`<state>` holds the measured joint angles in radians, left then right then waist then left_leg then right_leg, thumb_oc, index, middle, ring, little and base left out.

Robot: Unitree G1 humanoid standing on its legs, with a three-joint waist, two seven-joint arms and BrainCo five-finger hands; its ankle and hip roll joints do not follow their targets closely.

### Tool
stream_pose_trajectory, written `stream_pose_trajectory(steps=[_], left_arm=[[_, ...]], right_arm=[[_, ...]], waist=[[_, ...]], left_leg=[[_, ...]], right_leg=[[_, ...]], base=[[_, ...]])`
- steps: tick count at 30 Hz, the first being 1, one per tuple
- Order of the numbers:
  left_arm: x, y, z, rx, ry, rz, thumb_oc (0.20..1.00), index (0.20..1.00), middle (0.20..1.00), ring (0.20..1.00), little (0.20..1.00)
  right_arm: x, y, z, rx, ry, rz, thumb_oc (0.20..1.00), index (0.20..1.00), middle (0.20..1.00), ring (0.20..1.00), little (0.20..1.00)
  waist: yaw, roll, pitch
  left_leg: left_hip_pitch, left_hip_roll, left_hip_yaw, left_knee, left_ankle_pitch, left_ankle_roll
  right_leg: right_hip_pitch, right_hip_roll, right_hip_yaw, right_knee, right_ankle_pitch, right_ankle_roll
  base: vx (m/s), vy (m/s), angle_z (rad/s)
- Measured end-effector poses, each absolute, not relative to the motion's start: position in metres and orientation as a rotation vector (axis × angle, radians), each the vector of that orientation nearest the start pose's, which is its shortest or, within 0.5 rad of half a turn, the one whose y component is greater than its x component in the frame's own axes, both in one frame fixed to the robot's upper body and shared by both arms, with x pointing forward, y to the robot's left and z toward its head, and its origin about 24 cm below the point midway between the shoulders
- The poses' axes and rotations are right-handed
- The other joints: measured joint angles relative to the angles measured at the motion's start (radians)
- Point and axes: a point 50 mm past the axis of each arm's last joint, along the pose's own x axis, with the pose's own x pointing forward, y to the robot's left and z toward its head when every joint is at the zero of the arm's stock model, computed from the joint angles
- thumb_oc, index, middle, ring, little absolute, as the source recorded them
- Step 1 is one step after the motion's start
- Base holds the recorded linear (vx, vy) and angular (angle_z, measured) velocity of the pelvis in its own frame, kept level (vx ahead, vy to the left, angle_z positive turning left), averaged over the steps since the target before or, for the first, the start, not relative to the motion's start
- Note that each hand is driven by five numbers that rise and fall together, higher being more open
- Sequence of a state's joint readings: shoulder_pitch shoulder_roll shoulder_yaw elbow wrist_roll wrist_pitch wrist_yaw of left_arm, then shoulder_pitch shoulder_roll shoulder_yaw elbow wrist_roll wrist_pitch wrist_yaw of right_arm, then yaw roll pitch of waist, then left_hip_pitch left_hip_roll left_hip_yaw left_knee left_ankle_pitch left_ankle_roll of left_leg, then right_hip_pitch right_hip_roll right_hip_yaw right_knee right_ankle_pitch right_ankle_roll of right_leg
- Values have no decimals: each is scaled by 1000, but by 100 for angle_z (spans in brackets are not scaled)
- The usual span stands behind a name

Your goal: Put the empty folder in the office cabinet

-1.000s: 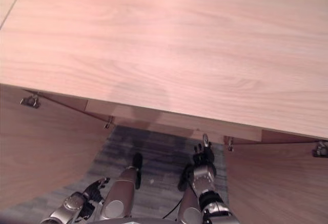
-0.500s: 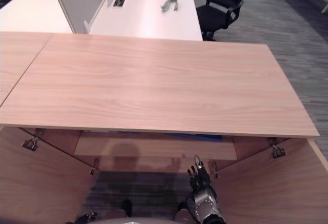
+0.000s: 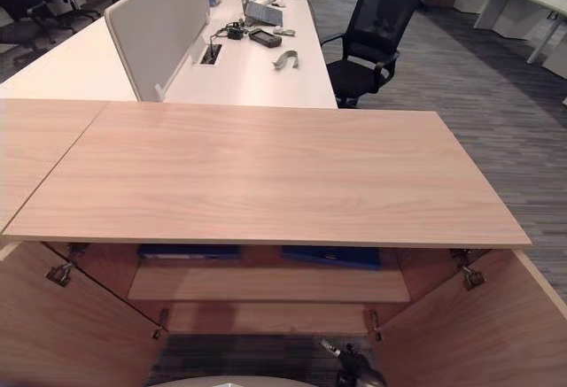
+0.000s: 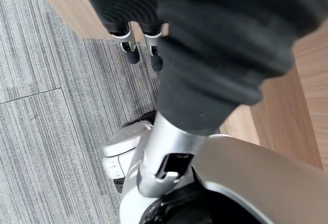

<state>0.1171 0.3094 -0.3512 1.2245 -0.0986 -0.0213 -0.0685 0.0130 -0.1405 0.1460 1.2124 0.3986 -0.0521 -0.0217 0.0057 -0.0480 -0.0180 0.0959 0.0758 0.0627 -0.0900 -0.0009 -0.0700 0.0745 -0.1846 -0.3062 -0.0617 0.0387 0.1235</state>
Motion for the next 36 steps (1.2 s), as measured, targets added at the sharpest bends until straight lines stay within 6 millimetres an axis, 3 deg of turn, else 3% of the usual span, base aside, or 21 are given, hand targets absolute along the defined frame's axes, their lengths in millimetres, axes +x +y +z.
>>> stream_pose_trajectory(steps=[9, 10, 12, 15, 19, 25, 32, 36], left_arm=[[36, 240, -167, 356, 1363, -139, 1000, 1000, 1000, 1000, 1000], [36, 240, -167, 355, 1363, -139, 1000, 1000, 1000, 1000, 1000], [36, 240, -167, 355, 1363, -139, 1000, 1000, 1000, 1000, 1000], [36, 239, -167, 354, 1362, -139, 1000, 1000, 1000, 1000, 1000], [36, 238, -167, 348, 1358, -125, 1000, 1000, 1000, 1000, 1000], [37, 239, -167, 337, 1349, -106, 1000, 1000, 1000, 1000, 1000], [47, 242, -165, 348, 1322, -107, 1000, 1000, 1000, 1000, 1000], [56, 242, -164, 353, 1301, -115, 1000, 1000, 1000, 1000, 1000]], right_arm=[[86, -195, -168, 96, 1176, -210, 1000, 1000, 1000, 1000, 1000], [86, -195, -168, 95, 1176, -209, 476, 476, 476, 476, 476], [86, -195, -168, 92, 1174, -204, 200, 200, 200, 200, 200], [91, -194, -167, 82, 1156, -190, 200, 200, 200, 200, 200], [129, -195, -149, -86, 985, -79, 200, 200, 200, 200, 200], [187, -217, -114, -322, 763, -51, 200, 200, 200, 200, 200], [226, -224, -97, -380, 712, -72, 200, 200, 200, 200, 200], [244, -226, -86, -396, 677, -89, 200, 200, 200, 200, 200]], waist=[[-1, 3, 1], [-1, 3, 1], [-1, 4, 1], [0, 7, 2], [0, 12, 5], [3, 12, 16], [5, 13, 60], [28, 16, 74]], left_leg=[[22, 0, 13, -9, 0, -1], [22, 0, 13, -9, 0, -1], [21, 1, 13, -9, 0, 0], [19, 1, 13, -9, 0, 0], [16, 1, 12, -6, 1, -1], [17, 1, 4, -2, 1, -2], [11, 1, -12, 0, 3, -4], [-7, 1, -22, 1, 8, -4]], right_leg=[[14, 0, 16, -3, 1, 2], [14, 0, 17, -3, 1, 2], [15, 0, 17, -3, 1, 2], [15, 1, 17, -7, 2, 3], [20, 4, 15, -25, 15, 4], [27, 4, 6, -25, 15, 4], [31, 5, -10, -26, 15, 5], [19, 5, -22, -25, 15, 4]], base=[[25, 2, -5], [19, 0, -4], [0, 0, 0], [0, 0, 0], [0, 0, 0], [25, -4, 4], [2, -14, 6], [-17, -15, 10]])
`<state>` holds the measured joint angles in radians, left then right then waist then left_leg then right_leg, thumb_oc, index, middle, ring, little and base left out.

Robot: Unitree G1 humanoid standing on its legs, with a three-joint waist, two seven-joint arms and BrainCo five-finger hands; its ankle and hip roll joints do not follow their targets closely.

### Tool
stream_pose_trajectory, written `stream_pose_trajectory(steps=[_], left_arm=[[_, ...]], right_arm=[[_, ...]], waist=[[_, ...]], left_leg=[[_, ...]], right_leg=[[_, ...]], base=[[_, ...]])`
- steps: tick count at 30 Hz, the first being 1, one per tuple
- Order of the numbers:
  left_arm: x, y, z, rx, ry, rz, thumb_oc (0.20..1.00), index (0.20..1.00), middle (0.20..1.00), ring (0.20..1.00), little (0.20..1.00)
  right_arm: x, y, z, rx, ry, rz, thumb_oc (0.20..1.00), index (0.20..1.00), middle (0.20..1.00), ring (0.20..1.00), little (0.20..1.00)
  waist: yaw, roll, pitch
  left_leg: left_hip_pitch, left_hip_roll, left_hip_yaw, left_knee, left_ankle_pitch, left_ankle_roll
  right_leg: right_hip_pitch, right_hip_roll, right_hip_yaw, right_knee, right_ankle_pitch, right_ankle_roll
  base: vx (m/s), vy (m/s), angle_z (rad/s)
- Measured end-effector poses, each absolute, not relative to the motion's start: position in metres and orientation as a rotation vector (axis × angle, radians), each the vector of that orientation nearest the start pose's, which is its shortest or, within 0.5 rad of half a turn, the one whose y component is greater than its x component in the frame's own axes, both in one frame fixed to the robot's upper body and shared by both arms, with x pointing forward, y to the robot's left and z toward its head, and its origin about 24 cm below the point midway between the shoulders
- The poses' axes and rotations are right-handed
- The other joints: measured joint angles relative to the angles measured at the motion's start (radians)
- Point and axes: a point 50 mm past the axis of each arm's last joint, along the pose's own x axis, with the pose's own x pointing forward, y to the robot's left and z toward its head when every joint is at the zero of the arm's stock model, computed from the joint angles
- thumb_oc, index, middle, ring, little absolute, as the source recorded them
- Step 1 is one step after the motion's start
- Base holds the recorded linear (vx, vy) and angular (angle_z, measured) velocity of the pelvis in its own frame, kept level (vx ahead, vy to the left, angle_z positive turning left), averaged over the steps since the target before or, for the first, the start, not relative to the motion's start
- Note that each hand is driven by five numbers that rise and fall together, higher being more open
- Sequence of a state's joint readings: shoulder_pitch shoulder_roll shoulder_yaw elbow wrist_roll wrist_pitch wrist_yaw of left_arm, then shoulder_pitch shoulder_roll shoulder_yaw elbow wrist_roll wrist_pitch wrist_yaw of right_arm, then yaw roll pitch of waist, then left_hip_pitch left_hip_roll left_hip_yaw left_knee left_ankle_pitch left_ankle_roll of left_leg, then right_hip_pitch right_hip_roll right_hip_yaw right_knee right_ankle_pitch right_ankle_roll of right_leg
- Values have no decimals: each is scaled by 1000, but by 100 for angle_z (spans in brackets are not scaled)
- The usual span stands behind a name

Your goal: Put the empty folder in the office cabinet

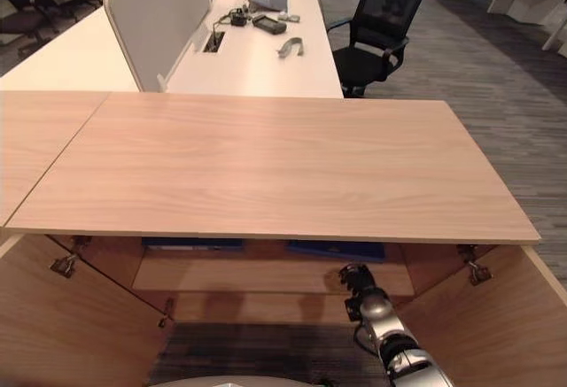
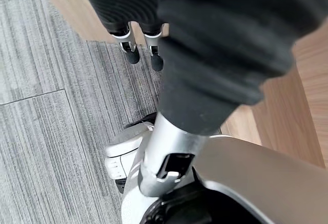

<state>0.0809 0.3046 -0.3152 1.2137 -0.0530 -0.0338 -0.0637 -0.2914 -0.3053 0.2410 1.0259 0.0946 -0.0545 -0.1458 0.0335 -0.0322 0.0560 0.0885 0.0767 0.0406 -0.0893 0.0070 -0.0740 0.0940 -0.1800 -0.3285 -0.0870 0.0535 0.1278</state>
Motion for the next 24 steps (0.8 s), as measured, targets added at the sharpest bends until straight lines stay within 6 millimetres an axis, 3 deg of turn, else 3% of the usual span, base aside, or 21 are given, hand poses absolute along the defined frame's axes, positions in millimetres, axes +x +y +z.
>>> stream_pose_trajectory(steps=[4, 13, 17, 18, 24], left_arm=[[66, 241, -161, 357, 1254, -126, 1000, 1000, 1000, 1000, 1000], [119, 232, -150, 367, 1109, -163, 1000, 1000, 1000, 1000, 1000], [159, 228, -137, 358, 985, -149, 1000, 1000, 1000, 1000, 1000], [174, 226, -130, 339, 929, -120, 1000, 1000, 1000, 1000, 1000], [218, 213, -106, 336, 744, -135, 1000, 1000, 1000, 1000, 1000]], right_arm=[[259, -229, -76, -406, 654, -113, 200, 200, 200, 200, 200], [292, -238, -51, -403, 602, -185, 200, 200, 200, 200, 200], [314, -259, -21, -396, 540, -281, 200, 200, 200, 200, 200], [312, -259, -23, -388, 543, -286, 200, 200, 200, 200, 200], [311, -266, -20, -312, 530, -358, 200, 200, 200, 200, 200]], waist=[[25, 3, 36], [55, 44, 191], [73, 83, 304], [82, 81, 315], [83, 79, 322]], left_leg=[[-35, -1, -23, 4, 10, -2], [-183, 0, -71, 59, 41, -3], [-317, -1, -101, 154, 40, -1], [-320, -1, -108, 155, 46, -1], [-348, -3, -129, 138, 63, 6]], right_leg=[[-13, 0, -18, 1, 1, -1], [-148, -7, -44, 72, 3, -16], [-263, -22, -51, 165, -10, -27], [-266, -25, -56, 177, -12, -29], [-303, -36, -66, 208, -31, -27]], base=[[-105, -16, 17], [-153, -7, 13], [-70, -14, 20], [-72, -24, 13], [-21, -16, 9]])
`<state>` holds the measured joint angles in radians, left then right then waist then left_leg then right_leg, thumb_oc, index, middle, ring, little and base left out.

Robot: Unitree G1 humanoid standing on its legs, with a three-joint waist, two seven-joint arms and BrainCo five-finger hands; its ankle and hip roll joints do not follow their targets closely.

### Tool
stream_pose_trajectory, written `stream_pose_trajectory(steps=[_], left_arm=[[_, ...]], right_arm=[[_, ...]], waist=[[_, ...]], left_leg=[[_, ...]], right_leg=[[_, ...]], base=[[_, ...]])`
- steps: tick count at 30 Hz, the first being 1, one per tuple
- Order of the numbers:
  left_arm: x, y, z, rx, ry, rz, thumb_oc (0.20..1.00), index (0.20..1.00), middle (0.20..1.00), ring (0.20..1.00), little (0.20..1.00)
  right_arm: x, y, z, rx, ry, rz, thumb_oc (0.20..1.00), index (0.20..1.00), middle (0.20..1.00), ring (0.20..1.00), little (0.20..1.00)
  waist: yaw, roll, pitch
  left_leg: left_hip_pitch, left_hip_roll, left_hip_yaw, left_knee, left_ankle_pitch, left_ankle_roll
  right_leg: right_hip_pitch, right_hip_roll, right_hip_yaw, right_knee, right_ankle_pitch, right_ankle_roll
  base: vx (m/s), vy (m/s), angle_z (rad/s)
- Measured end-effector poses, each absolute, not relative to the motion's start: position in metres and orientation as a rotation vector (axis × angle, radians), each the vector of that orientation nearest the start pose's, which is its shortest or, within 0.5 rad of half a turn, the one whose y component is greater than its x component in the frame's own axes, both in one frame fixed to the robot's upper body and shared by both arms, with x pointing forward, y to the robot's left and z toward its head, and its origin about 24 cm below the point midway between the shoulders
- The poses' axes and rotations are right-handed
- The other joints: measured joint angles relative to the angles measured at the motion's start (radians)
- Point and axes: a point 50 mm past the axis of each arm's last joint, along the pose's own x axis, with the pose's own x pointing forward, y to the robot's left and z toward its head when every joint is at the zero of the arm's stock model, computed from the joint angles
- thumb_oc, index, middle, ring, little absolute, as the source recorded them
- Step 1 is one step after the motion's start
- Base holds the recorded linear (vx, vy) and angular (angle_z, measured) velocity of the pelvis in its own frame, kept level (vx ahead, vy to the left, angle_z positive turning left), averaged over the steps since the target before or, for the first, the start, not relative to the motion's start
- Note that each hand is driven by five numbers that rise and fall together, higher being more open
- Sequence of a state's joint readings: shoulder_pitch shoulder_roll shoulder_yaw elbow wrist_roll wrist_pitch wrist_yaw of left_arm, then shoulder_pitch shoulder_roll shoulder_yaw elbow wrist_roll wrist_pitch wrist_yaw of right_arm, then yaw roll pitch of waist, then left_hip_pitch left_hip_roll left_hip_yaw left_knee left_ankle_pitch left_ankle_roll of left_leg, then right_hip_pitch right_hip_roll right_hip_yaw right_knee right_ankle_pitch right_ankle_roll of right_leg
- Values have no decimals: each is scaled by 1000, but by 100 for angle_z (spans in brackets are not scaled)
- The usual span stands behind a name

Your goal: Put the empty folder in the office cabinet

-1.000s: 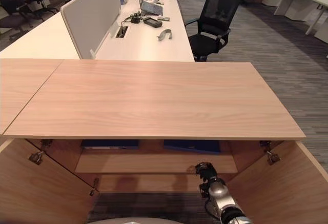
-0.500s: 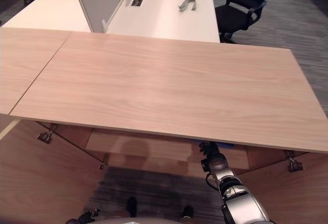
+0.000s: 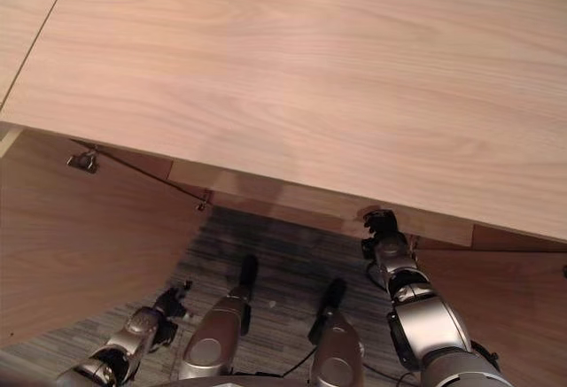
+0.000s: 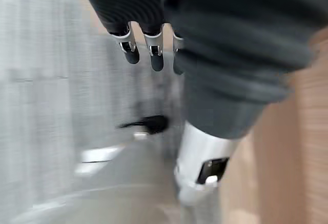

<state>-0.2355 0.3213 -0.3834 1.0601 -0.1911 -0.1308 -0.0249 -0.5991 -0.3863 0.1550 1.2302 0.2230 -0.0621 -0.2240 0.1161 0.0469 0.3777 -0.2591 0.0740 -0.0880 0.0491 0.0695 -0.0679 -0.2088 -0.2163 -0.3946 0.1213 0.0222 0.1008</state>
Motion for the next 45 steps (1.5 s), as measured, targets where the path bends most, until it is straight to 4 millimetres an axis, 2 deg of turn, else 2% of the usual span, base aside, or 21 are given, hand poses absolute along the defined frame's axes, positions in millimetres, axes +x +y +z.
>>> stream_pose_trajectory(steps=[1, 4, 10, 17, 20, 23, 34, 38, 41, 45], left_arm=[[218, 213, -105, 336, 743, -135, 1000, 1000, 1000, 1000, 1000], [225, 205, -101, 330, 704, -162, 1000, 1000, 1000, 1000, 1000], [215, 202, -107, 320, 728, -186, 1000, 1000, 1000, 1000, 1000], [188, 200, -121, 323, 807, -232, 1000, 1000, 1000, 1000, 1000], [184, 200, -124, 323, 819, -233, 1000, 1000, 1000, 1000, 1000], [184, 200, -123, 331, 817, -239, 1000, 1000, 1000, 1000, 1000], [184, 198, -124, 341, 817, -253, 1000, 1000, 1000, 1000, 1000], [186, 195, -123, 352, 810, -274, 1000, 1000, 1000, 1000, 1000], [194, 192, -117, 349, 769, -282, 1000, 1000, 1000, 1000, 1000], [196, 191, -115, 335, 751, -278, 1000, 1000, 1000, 1000, 1000]], right_arm=[[311, -266, -20, -309, 530, -359, 200, 200, 200, 200, 200], [310, -283, -13, -296, 517, -428, 200, 200, 200, 200, 200], [310, -311, 4, -239, 485, -550, 200, 200, 200, 200, 200], [316, -320, 20, -179, 416, -608, 200, 200, 200, 200, 200], [318, -322, 24, -180, 399, -613, 200, 200, 200, 200, 200], [322, -325, 34, -182, 369, -628, 200, 200, 200, 200, 200], [322, -329, 37, -179, 363, -640, 200, 200, 200, 200, 200], [326, -332, 46, -153, 339, -658, 200, 200, 200, 200, 200], [331, -342, 65, -164, 295, -682, 200, 200, 200, 200, 200], [331, -348, 71, -169, 288, -709, 200, 200, 200, 200, 200]], waist=[[2, 1, 0], [0, 21, 10], [4, 71, 12], [7, 91, 3], [9, 91, 3], [10, 93, 2], [12, 98, 0], [14, 110, 5], [26, 130, 10], [33, 136, 15]], left_leg=[[-2, 0, -1, 0, 2, -1], [-19, 0, -5, -2, 11, -6], [-24, -1, -23, -9, 17, -10], [-3, -5, -45, -14, 18, -13], [-2, -5, -53, -14, 20, -15], [2, -5, -56, -14, 22, -19], [0, -6, -64, -15, 26, -21], [-22, -9, -67, -13, 33, -24], [-69, -17, -69, -10, 42, -22], [-97, -21, -75, -11, 47, -26]], right_leg=[[-2, 0, 0, 1, 0, 0], [-20, -1, -4, 11, 0, -7], [-17, 1, -29, 13, -5, -9], [19, 0, -56, 13, -18, -7], [18, -2, -57, 25, -23, -6], [18, -4, -60, 37, -28, -7], [20, -4, -68, 40, -31, -6], [-16, -19, -71, 87, -56, -8], [-86, -38, -66, 149, -79, -10], [-130, -52, -66, 193, -98, -16]], base=[[-10, -16, 3], [-8, -19, 3], [-3, -16, 9], [2, -27, 12], [-5, -7, 2], [10, -38, 4], [-1, -3, 1], [-31, 9, 6], [-15, 0, 5], [-19, 5, 5]])
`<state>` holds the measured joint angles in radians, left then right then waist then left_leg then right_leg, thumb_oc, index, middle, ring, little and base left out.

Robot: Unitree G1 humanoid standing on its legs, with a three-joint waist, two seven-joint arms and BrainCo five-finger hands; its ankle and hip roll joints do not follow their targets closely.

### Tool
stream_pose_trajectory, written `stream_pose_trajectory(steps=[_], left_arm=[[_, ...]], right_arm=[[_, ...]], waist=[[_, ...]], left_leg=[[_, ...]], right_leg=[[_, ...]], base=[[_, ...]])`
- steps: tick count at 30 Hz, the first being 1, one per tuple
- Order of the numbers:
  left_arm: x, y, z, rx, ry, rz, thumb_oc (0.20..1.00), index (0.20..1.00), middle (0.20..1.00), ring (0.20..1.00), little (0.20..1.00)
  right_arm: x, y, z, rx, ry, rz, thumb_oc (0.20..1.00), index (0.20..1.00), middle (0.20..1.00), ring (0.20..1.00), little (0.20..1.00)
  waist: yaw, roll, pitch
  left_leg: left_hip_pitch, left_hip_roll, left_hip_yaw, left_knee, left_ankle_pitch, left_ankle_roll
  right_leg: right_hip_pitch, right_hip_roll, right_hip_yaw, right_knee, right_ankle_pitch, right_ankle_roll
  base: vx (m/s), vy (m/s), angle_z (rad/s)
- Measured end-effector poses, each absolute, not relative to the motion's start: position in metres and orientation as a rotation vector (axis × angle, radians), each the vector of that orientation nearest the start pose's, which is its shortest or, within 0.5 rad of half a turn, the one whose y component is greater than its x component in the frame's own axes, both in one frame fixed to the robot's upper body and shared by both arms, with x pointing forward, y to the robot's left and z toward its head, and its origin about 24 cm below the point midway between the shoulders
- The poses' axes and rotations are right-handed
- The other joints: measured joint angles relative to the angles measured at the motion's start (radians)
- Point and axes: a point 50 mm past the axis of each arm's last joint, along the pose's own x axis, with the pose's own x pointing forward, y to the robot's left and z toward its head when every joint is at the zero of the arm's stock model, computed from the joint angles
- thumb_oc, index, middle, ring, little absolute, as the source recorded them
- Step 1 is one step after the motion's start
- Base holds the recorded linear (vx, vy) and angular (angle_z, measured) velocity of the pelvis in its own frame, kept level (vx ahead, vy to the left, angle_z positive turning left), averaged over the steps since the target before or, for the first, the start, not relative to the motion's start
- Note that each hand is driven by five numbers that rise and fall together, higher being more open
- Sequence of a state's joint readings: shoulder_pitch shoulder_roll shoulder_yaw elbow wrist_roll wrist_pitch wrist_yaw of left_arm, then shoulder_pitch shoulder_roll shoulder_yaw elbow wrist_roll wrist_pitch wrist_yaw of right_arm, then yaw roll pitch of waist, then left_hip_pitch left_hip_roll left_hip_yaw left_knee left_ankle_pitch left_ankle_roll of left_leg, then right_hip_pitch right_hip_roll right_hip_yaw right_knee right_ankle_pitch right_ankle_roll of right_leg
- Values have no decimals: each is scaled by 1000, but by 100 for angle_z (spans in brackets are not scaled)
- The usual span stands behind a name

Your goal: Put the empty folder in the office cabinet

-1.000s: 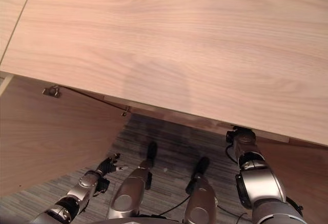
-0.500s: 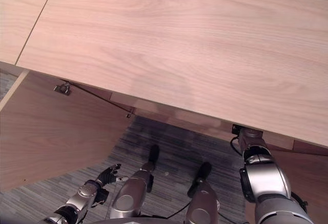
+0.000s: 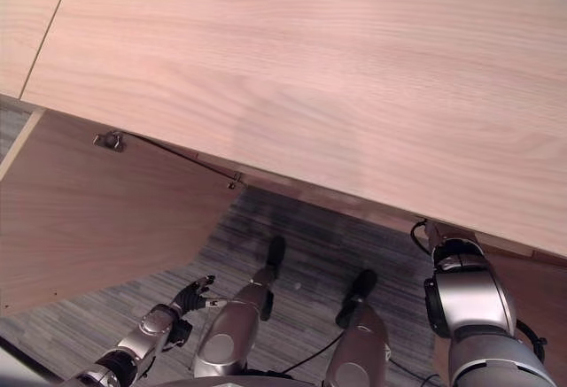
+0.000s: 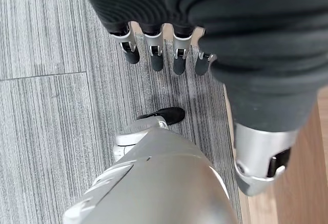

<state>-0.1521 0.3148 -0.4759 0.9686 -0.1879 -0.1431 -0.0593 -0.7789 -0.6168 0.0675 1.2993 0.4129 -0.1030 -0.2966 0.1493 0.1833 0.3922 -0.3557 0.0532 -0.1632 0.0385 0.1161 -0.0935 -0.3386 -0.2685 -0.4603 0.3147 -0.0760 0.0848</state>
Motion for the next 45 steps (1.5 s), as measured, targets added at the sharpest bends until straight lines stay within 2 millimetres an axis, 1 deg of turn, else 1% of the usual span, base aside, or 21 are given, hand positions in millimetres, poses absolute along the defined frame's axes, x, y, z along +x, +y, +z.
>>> stream_pose_trajectory(steps=[5, 8, 12, 16, 18, 19, 20, 21, 22, 23, 24, 25, 26, 28, 29, 31, 33, 35, 36, 40, 45], left_arm=[[204, 187, -109, 334, 705, -295, 1000, 1000, 1000, 1000, 1000], [217, 182, -98, 305, 639, -294, 1000, 1000, 1000, 1000, 1000], [221, 183, -96, 302, 631, -290, 1000, 1000, 1000, 1000, 1000], [222, 193, -94, 303, 633, -264, 1000, 1000, 1000, 1000, 1000], [223, 192, -93, 303, 631, -265, 1000, 1000, 1000, 1000, 1000], [235, 194, -77, 435, 563, -345, 1000, 1000, 1000, 1000, 1000], [273, 210, -33, 611, 393, -378, 1000, 1000, 1000, 1000, 1000], [286, 211, -21, 612, 350, -346, 1000, 1000, 1000, 1000, 1000], [286, 216, 3, 596, 224, -349, 1000, 1000, 1000, 1000, 1000], [280, 223, 9, 613, 201, -359, 1000, 1000, 1000, 1000, 1000], [273, 232, 5, 652, 241, -384, 1000, 1000, 1000, 1000, 1000], [264, 239, -5, 663, 302, -396, 1000, 1000, 1000, 1000, 1000], [247, 246, -15, 636, 387, -400, 1000, 1000, 1000, 1000, 1000], [204, 226, 43, 588, 258, -651, 1000, 1000, 1000, 1000, 1000], [193, 221, 68, 545, 198, -771, 1000, 1000, 1000, 1000, 1000], [175, 226, 56, 553, 357, -889, 1000, 1000, 1000, 1000, 1000], [170, 227, 38, 479, 434, -894, 1000, 1000, 1000, 1000, 1000], [169, 229, 23, 440, 485, -876, 1000, 1000, 1000, 1000, 1000], [172, 227, 19, 424, 492, -864, 1000, 1000, 1000, 1000, 1000], [184, 226, 27, 433, 446, -854, 1000, 1000, 1000, 1000, 1000], [182, 230, 16, 404, 483, -817, 1000, 1000, 1000, 1000, 1000]], right_arm=[[332, -352, 77, -170, 276, -728, 200, 200, 200, 200, 200], [338, -359, 103, -171, 195, -766, 200, 200, 200, 200, 200], [341, -361, 111, -157, 176, -781, 200, 200, 200, 200, 200], [354, -355, 137, -145, 106, -775, 200, 200, 200, 200, 200], [354, -357, 142, -149, 99, -784, 200, 200, 200, 200, 200], [351, -363, 145, -171, 103, -798, 200, 200, 200, 200, 200], [352, -369, 160, -190, 90, -831, 200, 200, 200, 200, 200], [353, -370, 163, -170, 102, -842, 200, 200, 200, 200, 200], [347, -381, 170, -199, 114, -856, 200, 200, 200, 200, 200], [345, -384, 174, -209, 116, -867, 200, 200, 200, 200, 200], [343, -387, 175, -205, 113, -876, 200, 200, 200, 200, 200], [340, -393, 178, -196, 108, -884, 200, 200, 200, 200, 200], [335, -401, 183, -183, 110, -888, 200, 200, 200, 200, 200], [304, -436, 192, -237, 139, -977, 200, 200, 200, 200, 200], [267, -469, 200, -223, 139, -1106, 200, 200, 200, 200, 200], [266, -469, 195, -189, 190, -1126, 200, 200, 200, 200, 200], [273, -464, 198, -167, 183, -1107, 200, 200, 200, 200, 200], [281, -457, 195, -185, 199, -1066, 200, 200, 200, 200, 200], [288, -450, 189, -170, 212, -1033, 200, 200, 200, 200, 200], [294, -443, 176, -160, 244, -1000, 200, 200, 200, 200, 200], [314, -412, 137, -128, 230, -858, 200, 200, 200, 200, 200]], waist=[[-2, 1, 3], [-5, 11, 44], [-5, -3, 53], [-18, -19, 52], [-15, -19, 52], [-8, -20, 49], [2, -20, 50], [4, -16, 48], [21, -10, 47], [20, -6, 47], [13, -7, 48], [18, 10, 41], [34, 45, 20], [61, 61, 21], [93, 114, 20], [89, 129, -8], [87, 139, -22], [72, 138, -21], [57, 120, -19], [43, 102, -19], [45, 84, -26]], left_leg=[[-51, -9, -2, 11, 4, -2], [-107, -12, -5, 42, 4, -3], [-148, -16, -10, 63, -1, -2], [-243, -18, -9, 111, -8, -10], [-254, -14, -7, 104, -13, -10], [-269, -16, 9, 113, -15, -5], [-300, -11, 14, 111, -38, -26], [-303, -14, 25, 101, -40, -28], [-312, -14, 33, 83, -41, -31], [-310, -18, 33, 80, -47, -41], [-324, -33, 34, 128, -67, -26], [-329, -36, 40, 214, -82, -5], [-312, -31, 42, 209, -71, -6], [-328, -42, 47, 187, -56, -5], [-277, -59, 47, 136, -44, 2], [-247, -70, 45, 108, -42, -1], [-239, -70, 50, 103, -39, -1], [-237, -62, 41, 108, 24, 17], [-231, -62, 38, 103, 29, 18], [-209, -59, 36, 104, 39, 14], [-145, -51, 22, 72, 37, 14]], right_leg=[[-68, -18, 6, 52, -22, -1], [-122, -27, 10, 89, -28, -7], [-175, -44, 17, 144, -58, -7], [-274, -54, 38, 202, -71, -23], [-294, -54, 46, 218, -76, -13], [-315, -53, 66, 227, -78, -17], [-354, -60, 65, 265, -93, -9], [-359, -61, 74, 254, -83, -12], [-365, -52, 111, 337, -140, -1], [-358, -51, 111, 312, -142, -29], [-353, -72, 103, 296, -142, -29], [-345, -76, 96, 289, -139, -25], [-342, -78, 89, 288, -132, -17], [-359, -88, 89, 288, -120, -2], [-310, -97, 84, 251, -107, 0], [-280, -102, 96, 236, -108, 2], [-277, -98, 94, 222, -98, 16], [-274, -86, 92, 229, -73, 15], [-273, -88, 91, 235, -77, 8], [-244, -84, 84, 229, -72, 4], [-179, -79, 67, 208, -89, 12]], base=[[-16, -5, 2], [-9, -6, 2], [-8, -9, 4], [58, -21, 1], [24, -3, 10], [15, -41, 28], [118, -86, 30], [30, -69, 27], [25, -35, 23], [24, -34, 31], [9, -17, 21], [7, -15, -6], [11, -18, -17], [14, -15, 22], [16, -20, 56], [11, -9, 30], [16, -7, -17], [8, -12, -15], [2, -10, -3], [-2, -1, 1], [-3, 21, 5]])
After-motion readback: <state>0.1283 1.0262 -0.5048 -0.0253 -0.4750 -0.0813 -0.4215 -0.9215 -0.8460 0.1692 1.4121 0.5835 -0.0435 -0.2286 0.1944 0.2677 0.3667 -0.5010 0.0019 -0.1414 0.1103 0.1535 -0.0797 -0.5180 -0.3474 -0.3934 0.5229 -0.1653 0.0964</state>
